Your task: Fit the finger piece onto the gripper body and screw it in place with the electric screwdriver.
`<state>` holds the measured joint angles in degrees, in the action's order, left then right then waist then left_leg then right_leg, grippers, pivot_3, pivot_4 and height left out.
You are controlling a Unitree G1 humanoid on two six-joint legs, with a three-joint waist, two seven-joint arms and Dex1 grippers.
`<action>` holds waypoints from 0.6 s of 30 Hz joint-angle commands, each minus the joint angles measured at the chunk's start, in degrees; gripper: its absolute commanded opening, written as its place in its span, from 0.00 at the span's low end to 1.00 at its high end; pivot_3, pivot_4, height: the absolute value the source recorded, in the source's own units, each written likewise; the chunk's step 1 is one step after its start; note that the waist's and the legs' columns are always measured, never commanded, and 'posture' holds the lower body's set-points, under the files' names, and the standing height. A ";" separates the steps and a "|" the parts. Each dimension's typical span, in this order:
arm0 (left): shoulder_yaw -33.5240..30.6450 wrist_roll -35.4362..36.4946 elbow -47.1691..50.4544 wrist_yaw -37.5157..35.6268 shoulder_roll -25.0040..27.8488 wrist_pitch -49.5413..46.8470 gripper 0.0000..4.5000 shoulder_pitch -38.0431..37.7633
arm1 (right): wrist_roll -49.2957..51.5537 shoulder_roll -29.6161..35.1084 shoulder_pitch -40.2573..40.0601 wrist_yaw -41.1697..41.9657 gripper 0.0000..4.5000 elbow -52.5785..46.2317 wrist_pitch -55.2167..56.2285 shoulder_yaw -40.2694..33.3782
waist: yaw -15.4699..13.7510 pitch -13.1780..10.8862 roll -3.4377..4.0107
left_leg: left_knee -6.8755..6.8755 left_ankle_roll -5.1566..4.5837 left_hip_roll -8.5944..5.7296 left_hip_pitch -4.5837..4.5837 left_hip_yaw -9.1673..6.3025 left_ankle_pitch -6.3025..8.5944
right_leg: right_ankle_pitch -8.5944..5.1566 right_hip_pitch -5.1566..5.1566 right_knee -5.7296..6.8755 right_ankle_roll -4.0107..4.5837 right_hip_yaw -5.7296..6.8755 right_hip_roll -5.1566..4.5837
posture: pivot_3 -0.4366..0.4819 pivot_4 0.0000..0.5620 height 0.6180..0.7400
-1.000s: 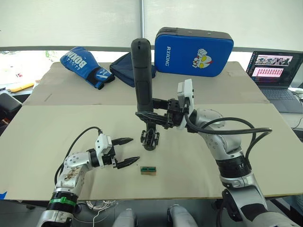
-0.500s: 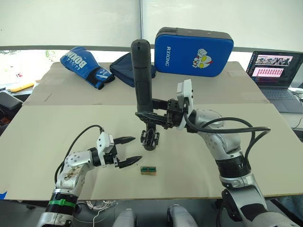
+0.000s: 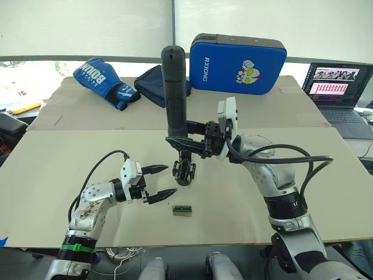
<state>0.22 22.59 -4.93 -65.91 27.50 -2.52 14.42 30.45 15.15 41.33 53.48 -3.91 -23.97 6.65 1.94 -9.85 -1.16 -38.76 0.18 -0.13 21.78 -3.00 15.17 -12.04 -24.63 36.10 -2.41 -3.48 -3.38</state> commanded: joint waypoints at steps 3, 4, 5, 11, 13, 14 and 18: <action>-0.26 0.95 1.85 -0.20 0.32 -0.03 1.00 -0.64 | 1.79 -0.64 2.05 0.07 0.43 -2.46 1.79 -2.57 | 0.09 0.00 0.00 | 0.00 0.00 0.00 0.00 0.00 0.00 | 0.00 0.00 0.00 0.00 0.00 0.00 | 0.48 0.27 1.00; -0.33 0.97 1.79 -0.27 0.36 0.05 1.00 -0.74 | 1.84 -0.66 2.02 0.12 0.43 -2.52 1.63 -2.57 | 0.12 0.00 0.00 | 0.00 0.00 0.00 0.00 0.00 0.00 | 0.00 0.00 0.00 0.00 0.00 0.00 | 0.48 0.27 1.00; -0.39 0.97 1.74 -0.32 0.38 0.13 1.00 -0.83 | 1.87 -0.66 1.98 0.17 0.43 -2.56 1.47 -2.54 | 0.13 0.00 0.00 | 0.01 0.00 0.00 0.00 0.00 0.00 | 0.00 -0.01 0.00 0.00 0.00 0.00 | 0.48 0.27 1.00; -0.44 0.85 1.39 -0.45 0.32 0.53 1.00 -1.11 | 1.45 -0.95 1.48 0.10 0.43 -2.42 1.71 -2.23 | 0.16 0.00 0.00 | 0.01 0.00 0.00 0.00 -0.01 0.00 | 0.00 -0.01 0.00 0.00 0.00 0.00 | 0.48 0.27 1.00; -0.41 0.81 1.47 -0.35 0.27 0.51 1.00 -1.15 | 1.32 -1.04 1.24 0.13 0.43 -2.36 1.86 -2.14 | 0.16 0.00 0.00 | 0.01 0.00 0.00 0.00 0.00 0.00 | 0.00 -0.01 0.00 0.00 0.00 0.00 | 0.48 0.27 1.00; -0.39 0.80 1.53 -0.32 0.26 0.50 1.00 -1.18 | 1.27 -1.09 1.12 0.15 0.43 -2.34 1.95 -2.09 | 0.16 0.00 0.00 | 0.01 0.00 0.00 0.01 0.00 0.00 | 0.00 -0.01 0.00 0.00 0.00 0.00 | 0.48 0.27 1.00; -0.32 0.75 1.54 -0.24 0.20 0.45 1.00 -1.17 | 1.19 -1.23 0.99 0.10 0.43 -2.26 1.99 -2.06 | 0.18 0.00 0.00 | 0.01 0.00 0.00 0.00 -0.01 0.00 | 0.00 -0.01 0.00 0.00 0.00 0.00 | 0.48 0.27 1.00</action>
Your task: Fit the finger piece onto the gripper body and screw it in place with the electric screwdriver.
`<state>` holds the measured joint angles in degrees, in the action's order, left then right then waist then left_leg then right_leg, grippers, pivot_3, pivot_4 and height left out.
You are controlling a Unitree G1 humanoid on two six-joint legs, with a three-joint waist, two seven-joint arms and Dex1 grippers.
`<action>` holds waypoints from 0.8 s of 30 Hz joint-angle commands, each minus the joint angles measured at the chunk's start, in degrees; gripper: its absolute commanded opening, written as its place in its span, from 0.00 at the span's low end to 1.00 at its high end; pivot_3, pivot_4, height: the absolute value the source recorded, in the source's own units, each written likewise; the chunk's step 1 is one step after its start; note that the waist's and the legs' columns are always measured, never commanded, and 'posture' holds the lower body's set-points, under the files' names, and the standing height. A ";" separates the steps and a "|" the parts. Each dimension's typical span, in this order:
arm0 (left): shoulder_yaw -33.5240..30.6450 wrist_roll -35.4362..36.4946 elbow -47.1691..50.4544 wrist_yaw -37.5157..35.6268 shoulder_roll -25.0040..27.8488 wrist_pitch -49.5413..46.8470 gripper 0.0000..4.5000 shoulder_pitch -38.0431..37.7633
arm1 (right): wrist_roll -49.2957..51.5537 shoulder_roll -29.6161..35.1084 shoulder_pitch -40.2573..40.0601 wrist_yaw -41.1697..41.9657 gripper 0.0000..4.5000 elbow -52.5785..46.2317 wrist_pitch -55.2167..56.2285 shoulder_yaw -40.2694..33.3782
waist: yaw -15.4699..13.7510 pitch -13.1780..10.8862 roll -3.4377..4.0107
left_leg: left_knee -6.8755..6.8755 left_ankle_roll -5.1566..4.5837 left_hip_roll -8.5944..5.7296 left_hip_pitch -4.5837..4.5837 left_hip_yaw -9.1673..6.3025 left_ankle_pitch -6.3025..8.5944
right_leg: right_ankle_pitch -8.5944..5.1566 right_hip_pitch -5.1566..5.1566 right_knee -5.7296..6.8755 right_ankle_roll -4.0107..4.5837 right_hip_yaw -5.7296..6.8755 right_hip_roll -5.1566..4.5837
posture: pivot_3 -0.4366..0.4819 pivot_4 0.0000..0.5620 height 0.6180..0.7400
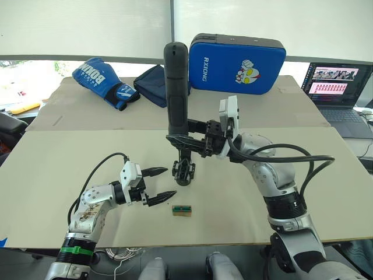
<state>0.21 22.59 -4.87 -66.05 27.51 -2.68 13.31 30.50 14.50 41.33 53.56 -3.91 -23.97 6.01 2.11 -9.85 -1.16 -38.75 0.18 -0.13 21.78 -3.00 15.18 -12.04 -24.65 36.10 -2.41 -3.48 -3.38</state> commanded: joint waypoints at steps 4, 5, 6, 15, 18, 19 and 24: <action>-0.34 0.68 1.17 -0.15 0.16 0.85 1.00 -0.18 | 1.14 -0.65 0.82 0.02 0.43 -2.34 1.79 -1.34 | 0.00 0.00 0.00 | 0.00 0.00 0.00 0.00 0.00 0.00 | 0.00 0.00 0.00 0.00 0.00 0.00 | 0.48 0.27 1.00; -0.35 0.65 1.01 -0.20 0.16 0.95 1.00 -0.21 | 1.18 -0.70 0.75 0.05 0.43 -2.42 1.70 -1.27 | 0.00 0.00 0.00 | 0.00 0.00 0.00 0.00 0.00 0.00 | 0.00 0.00 0.00 0.00 0.00 0.00 | 0.48 0.27 1.00; -0.37 0.64 0.88 -0.22 0.15 1.02 1.00 -0.21 | 1.21 -0.76 0.68 0.03 0.43 -2.49 1.63 -1.19 | 0.00 0.00 0.00 | 0.00 0.00 0.00 0.00 0.00 0.00 | 0.00 0.00 0.00 0.00 0.00 0.00 | 0.48 0.27 1.00; -0.38 0.65 0.76 -0.07 0.08 1.07 1.00 -0.20 | 1.10 -0.65 0.37 0.13 0.43 -2.76 1.04 -0.63 | 0.01 0.00 0.00 | 0.00 0.00 0.00 0.00 0.00 0.00 | 0.00 -0.01 0.00 0.00 0.00 0.00 | 0.48 0.27 1.00; -0.34 0.66 1.11 0.11 0.09 0.84 1.00 -0.21 | 1.15 -0.55 0.30 0.11 0.43 -2.86 0.90 -0.65 | 0.01 0.00 0.00 | 0.00 0.00 0.00 0.00 0.00 0.00 | 0.00 -0.01 0.00 0.00 0.00 0.00 | 0.48 0.27 1.00; -0.32 0.71 1.34 0.21 0.10 0.66 1.00 -0.19 | 1.11 -0.53 0.26 0.10 0.43 -2.84 0.89 -0.64 | 0.01 0.00 0.00 | 0.00 0.00 0.00 0.01 0.00 0.00 | 0.00 -0.01 0.00 0.00 0.00 0.00 | 0.48 0.27 1.00; -0.23 0.81 1.93 0.50 0.10 0.25 1.00 -0.18 | 1.06 -0.46 0.04 0.08 0.43 -2.77 0.75 -0.55 | 0.02 0.00 0.00 | 0.00 0.00 0.00 0.00 0.00 0.00 | 0.00 -0.01 0.00 0.00 0.00 0.00 | 0.48 0.27 1.00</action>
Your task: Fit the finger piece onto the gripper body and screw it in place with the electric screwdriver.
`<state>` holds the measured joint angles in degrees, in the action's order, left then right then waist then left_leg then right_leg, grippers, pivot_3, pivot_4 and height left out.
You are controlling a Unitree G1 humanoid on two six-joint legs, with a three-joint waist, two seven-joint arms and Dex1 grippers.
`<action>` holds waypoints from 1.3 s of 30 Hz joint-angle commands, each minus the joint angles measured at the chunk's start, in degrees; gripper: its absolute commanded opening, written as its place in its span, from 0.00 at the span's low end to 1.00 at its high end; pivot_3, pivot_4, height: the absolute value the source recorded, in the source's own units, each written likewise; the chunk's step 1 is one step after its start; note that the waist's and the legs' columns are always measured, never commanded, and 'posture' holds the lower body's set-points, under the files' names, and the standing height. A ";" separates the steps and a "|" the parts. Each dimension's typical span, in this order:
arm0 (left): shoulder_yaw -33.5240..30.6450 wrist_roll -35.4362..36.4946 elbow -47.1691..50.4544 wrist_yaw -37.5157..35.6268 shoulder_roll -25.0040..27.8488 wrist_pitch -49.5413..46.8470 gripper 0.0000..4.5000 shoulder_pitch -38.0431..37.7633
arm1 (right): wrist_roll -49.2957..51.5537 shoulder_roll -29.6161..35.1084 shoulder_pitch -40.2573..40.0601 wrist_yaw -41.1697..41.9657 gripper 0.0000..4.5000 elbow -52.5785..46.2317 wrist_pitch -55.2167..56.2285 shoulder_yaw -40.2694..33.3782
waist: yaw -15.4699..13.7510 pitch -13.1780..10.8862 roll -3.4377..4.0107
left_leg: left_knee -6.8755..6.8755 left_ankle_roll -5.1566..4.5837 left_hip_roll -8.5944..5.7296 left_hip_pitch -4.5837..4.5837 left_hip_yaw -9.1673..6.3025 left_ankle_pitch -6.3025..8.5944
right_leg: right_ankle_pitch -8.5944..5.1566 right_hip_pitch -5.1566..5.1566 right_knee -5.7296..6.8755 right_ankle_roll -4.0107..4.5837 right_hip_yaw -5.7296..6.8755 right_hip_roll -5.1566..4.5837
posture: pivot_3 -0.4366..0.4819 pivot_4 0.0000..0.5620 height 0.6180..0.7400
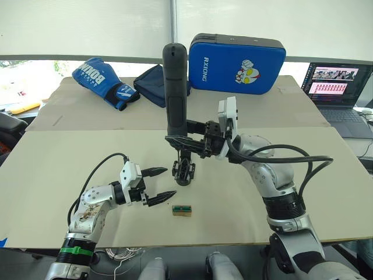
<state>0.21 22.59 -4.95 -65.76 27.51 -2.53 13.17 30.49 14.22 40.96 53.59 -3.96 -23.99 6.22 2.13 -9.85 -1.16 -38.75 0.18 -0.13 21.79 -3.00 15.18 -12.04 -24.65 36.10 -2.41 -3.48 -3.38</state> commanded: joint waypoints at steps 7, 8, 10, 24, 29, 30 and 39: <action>-0.06 0.66 1.88 0.35 -0.05 0.14 1.00 -0.14 | 1.94 -0.57 0.39 -0.01 0.43 -2.89 0.36 -1.13 | 0.01 0.00 0.00 | 0.00 0.00 0.00 0.00 0.00 0.00 | 0.00 0.00 0.00 0.00 0.00 0.00 | 0.48 0.27 1.00; -0.06 0.64 1.79 0.33 -0.07 0.18 1.00 -0.13 | 1.91 -0.55 0.38 0.01 0.43 -2.85 0.36 -1.10 | 0.01 0.00 0.00 | 0.00 0.00 0.00 0.00 0.00 0.00 | 0.00 0.00 0.00 0.00 0.00 0.00 | 0.48 0.27 1.00; -0.05 0.56 1.50 0.23 -0.10 0.37 1.00 -0.13 | 1.85 -0.51 0.32 0.09 0.43 -2.70 0.33 -1.03 | 0.01 0.00 0.00 | 0.00 0.00 0.00 0.00 0.00 0.00 | 0.00 0.00 0.00 0.00 0.00 0.00 | 0.48 0.27 1.00; -0.19 0.58 1.44 0.12 -0.16 0.79 1.00 -0.74 | 2.34 -0.96 0.25 0.19 0.43 -3.33 -0.27 -0.78 | 0.02 0.00 0.00 | 0.00 0.00 0.00 0.00 0.00 0.00 | 0.00 0.00 0.00 0.00 0.00 0.00 | 0.48 0.27 1.00; -0.24 0.54 1.05 0.00 -0.19 1.06 1.00 -0.79 | 1.90 -0.99 0.15 0.31 0.43 -3.36 -0.14 -0.40 | 0.03 0.00 0.00 | 0.00 0.00 0.00 -0.01 0.00 0.00 | 0.00 0.00 0.00 0.00 0.00 0.00 | 0.48 0.27 1.00; -0.24 0.50 0.91 -0.05 -0.20 1.17 1.00 -0.79 | 1.85 -1.01 0.13 0.30 0.43 -3.33 -0.11 -0.37 | 0.03 0.00 0.00 | 0.00 0.00 0.00 -0.01 0.00 0.00 | 0.00 0.00 0.00 0.00 0.00 0.00 | 0.48 0.27 1.00; -0.06 0.31 0.75 0.15 -0.56 1.54 1.00 -0.89 | 0.12 -0.94 -0.04 0.11 0.43 -2.12 1.62 -0.19 | 0.03 0.00 0.00 | 0.00 0.00 0.00 -0.01 0.00 0.00 | 0.00 0.00 0.00 0.00 0.00 0.00 | 0.48 0.27 1.00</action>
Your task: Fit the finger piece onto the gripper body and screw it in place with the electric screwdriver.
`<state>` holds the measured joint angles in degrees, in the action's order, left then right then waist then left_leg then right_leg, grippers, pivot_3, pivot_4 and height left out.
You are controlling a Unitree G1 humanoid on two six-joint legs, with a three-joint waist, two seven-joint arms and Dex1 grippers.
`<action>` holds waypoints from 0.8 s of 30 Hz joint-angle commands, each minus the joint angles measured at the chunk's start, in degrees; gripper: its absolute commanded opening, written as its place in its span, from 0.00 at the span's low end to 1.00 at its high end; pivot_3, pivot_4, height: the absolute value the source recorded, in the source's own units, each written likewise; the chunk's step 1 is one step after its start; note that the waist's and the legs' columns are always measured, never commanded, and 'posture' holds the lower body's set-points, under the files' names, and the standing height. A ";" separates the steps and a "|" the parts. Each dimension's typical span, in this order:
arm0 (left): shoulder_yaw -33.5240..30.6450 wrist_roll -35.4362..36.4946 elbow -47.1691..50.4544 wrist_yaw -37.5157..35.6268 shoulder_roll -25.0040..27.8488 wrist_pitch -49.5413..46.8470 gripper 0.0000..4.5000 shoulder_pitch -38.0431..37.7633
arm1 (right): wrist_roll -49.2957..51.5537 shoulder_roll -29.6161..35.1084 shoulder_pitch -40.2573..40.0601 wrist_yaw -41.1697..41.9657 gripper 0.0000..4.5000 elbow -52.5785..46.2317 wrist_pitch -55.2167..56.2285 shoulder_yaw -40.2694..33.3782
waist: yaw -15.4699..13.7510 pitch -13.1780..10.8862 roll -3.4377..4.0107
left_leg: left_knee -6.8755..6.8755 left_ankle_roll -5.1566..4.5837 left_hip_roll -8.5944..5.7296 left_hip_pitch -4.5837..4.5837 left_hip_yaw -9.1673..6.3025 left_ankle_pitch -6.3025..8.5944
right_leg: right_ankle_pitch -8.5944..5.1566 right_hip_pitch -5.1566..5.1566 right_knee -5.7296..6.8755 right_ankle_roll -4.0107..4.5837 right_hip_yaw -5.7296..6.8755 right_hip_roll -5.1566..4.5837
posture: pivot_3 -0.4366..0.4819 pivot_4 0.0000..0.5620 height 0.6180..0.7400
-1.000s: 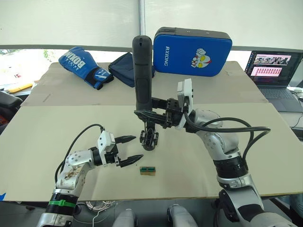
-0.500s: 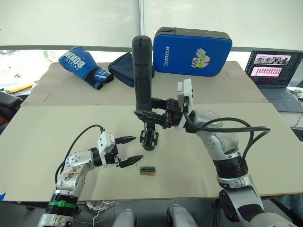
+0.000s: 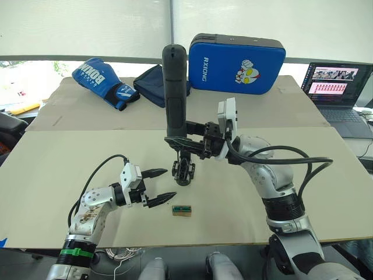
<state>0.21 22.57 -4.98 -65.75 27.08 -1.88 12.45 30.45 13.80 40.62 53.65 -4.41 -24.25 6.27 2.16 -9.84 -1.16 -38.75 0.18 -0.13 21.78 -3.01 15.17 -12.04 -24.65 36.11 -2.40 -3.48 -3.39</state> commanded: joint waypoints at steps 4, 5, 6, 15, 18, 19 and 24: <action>0.12 0.32 1.46 0.55 -0.26 0.48 1.00 -0.13 | -0.11 -0.51 0.19 0.10 0.43 -1.49 2.32 -0.16 | 0.00 0.00 0.00 | 0.00 0.00 0.00 0.00 0.00 0.00 | 0.00 0.00 0.00 0.00 0.00 0.00 | 0.48 0.27 1.00; 0.15 0.35 1.67 0.65 -0.28 0.32 1.00 -0.12 | -0.17 -0.53 0.17 0.09 0.43 -1.49 2.37 -0.14 | 0.00 0.00 0.00 | 0.00 0.00 0.00 0.00 0.00 0.00 | 0.00 0.00 0.00 0.00 0.00 0.00 | 0.48 0.27 1.00; 0.22 0.36 1.86 0.75 -0.29 0.20 1.00 -0.12 | -0.18 -0.51 0.10 0.13 0.43 -1.54 2.42 -0.13 | 0.00 0.00 0.00 | 0.00 0.00 0.00 0.00 0.00 0.00 | 0.00 0.00 0.00 0.00 0.00 0.00 | 0.48 0.27 1.00; 0.45 0.69 3.44 1.58 -0.09 -1.25 1.00 0.05 | -0.40 -0.53 -0.15 0.22 0.43 -1.76 3.11 0.09 | 0.02 0.00 0.00 | 0.00 0.00 0.00 0.00 0.00 0.00 | 0.00 0.00 0.01 0.00 0.00 0.00 | 0.48 0.27 1.00; 0.34 0.83 3.54 1.53 0.12 -1.45 1.00 0.10 | -0.89 -0.35 -0.23 0.17 0.43 -1.83 3.70 0.12 | 0.03 0.00 0.00 | 0.00 0.00 0.00 0.00 0.00 0.00 | 0.00 0.00 0.01 0.00 0.00 0.00 | 0.48 0.27 1.00; 0.23 0.86 3.40 1.43 0.19 -1.41 1.00 0.08 | -0.90 -0.23 -0.34 0.28 0.43 -1.95 3.70 0.12 | 0.03 0.00 0.00 | 0.00 0.00 0.00 -0.01 0.00 0.00 | 0.00 0.00 0.01 0.00 0.00 0.00 | 0.48 0.27 1.00; 0.06 0.76 2.72 1.07 0.18 -1.00 1.00 -0.06 | -0.75 -0.19 -0.58 0.47 0.43 -2.16 3.92 0.07 | 0.02 0.00 0.00 | 0.00 0.00 0.00 -0.01 0.00 0.00 | 0.00 0.00 0.01 0.00 0.00 0.00 | 0.48 0.27 1.00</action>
<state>0.81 22.58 -3.10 -64.39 26.91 -3.69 12.46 29.40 13.65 39.95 53.97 -4.40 -21.67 6.70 2.18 -9.84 -1.16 -38.75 0.18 -0.14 21.77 -3.00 15.17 -12.04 -24.65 36.12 -2.40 -3.48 -3.39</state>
